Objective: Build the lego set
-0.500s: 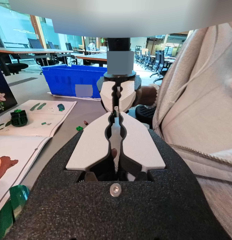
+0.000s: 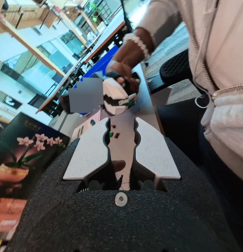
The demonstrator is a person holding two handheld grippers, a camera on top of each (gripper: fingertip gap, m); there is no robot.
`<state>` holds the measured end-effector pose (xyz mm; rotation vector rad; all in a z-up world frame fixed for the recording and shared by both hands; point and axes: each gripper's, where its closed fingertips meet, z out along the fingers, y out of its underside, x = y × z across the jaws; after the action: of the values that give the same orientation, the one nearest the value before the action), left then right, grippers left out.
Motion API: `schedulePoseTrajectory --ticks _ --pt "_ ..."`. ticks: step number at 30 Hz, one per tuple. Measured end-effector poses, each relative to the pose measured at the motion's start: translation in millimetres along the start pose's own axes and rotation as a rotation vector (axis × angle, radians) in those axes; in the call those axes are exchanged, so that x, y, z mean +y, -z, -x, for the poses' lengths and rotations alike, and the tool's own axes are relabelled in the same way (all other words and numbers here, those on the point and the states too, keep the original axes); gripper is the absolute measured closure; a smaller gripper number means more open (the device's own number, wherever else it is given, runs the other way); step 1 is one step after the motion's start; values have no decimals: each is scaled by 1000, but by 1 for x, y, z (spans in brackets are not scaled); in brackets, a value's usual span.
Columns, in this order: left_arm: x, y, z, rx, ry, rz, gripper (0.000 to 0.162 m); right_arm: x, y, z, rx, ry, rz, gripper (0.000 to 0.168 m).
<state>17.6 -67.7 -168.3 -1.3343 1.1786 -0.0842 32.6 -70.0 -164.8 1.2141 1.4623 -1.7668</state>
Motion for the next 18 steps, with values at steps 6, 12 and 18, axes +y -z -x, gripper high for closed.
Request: schedulePoseTrajectory --ticks 6,12,18 --pt "-35 -1 -9 192 52 -218 135 6 -4 12 70 58 413 163" --pt "-36 -3 -4 193 74 -250 139 7 -6 11 110 71 598 163" --pt "-29 -3 -7 170 137 -265 142 4 -5 5 91 50 649 162"
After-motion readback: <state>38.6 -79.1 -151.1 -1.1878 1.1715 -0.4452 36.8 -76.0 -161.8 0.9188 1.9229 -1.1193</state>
